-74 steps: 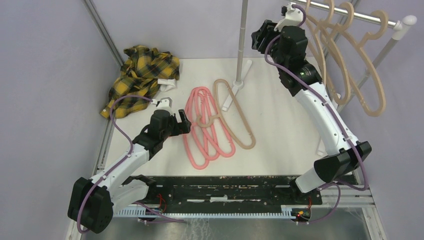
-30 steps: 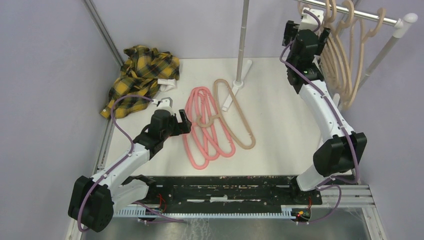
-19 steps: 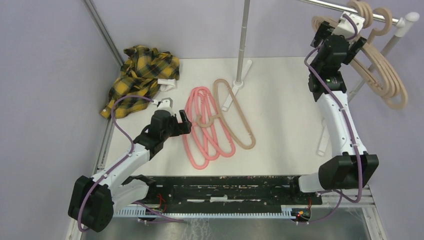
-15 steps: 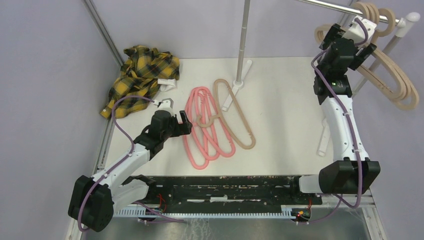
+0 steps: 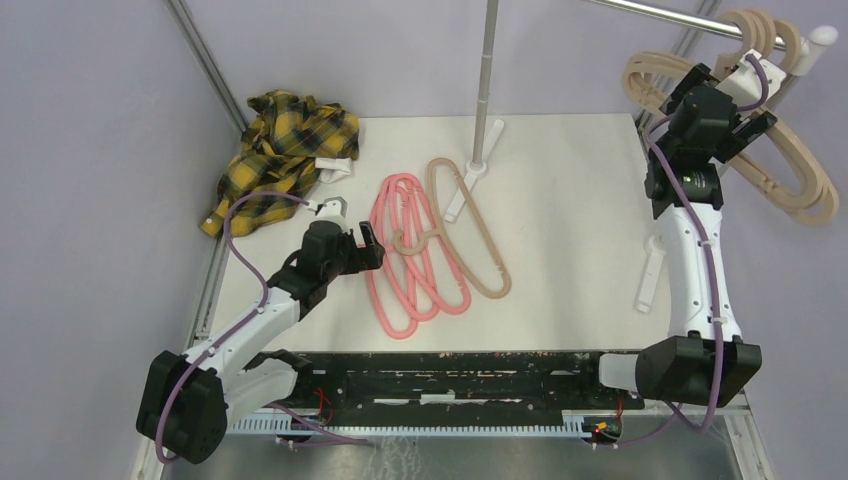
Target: Organize the hangers
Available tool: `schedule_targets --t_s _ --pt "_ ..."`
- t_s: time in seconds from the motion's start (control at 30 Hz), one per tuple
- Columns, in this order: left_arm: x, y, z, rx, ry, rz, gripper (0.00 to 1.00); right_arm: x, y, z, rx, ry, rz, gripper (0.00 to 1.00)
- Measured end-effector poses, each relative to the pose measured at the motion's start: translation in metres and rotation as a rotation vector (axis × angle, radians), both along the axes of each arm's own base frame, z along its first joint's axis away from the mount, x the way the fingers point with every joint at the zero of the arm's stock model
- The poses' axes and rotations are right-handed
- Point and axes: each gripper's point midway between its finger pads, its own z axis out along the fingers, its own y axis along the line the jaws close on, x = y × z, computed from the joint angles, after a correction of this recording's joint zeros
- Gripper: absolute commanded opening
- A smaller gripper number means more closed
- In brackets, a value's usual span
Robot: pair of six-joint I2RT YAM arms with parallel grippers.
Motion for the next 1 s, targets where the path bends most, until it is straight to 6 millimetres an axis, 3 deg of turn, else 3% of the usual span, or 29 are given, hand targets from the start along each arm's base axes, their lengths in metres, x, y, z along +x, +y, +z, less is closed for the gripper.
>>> schedule_targets --t_s 0.33,0.63,0.9,1.0 --pt "0.000 0.000 0.000 -0.001 0.000 -0.001 0.99 -0.022 0.029 0.002 0.047 -0.012 0.162 0.99" --pt "0.000 0.000 0.000 -0.001 -0.001 -0.001 0.99 -0.027 0.070 0.007 0.071 0.001 0.405 0.97" --pt "0.001 -0.001 0.001 -0.003 -0.003 -0.001 0.99 -0.018 0.130 0.001 0.101 0.080 0.692 0.94" --pt "0.001 -0.001 0.001 -0.006 -0.005 -0.003 0.99 -0.015 0.170 -0.006 0.077 0.132 0.814 0.94"
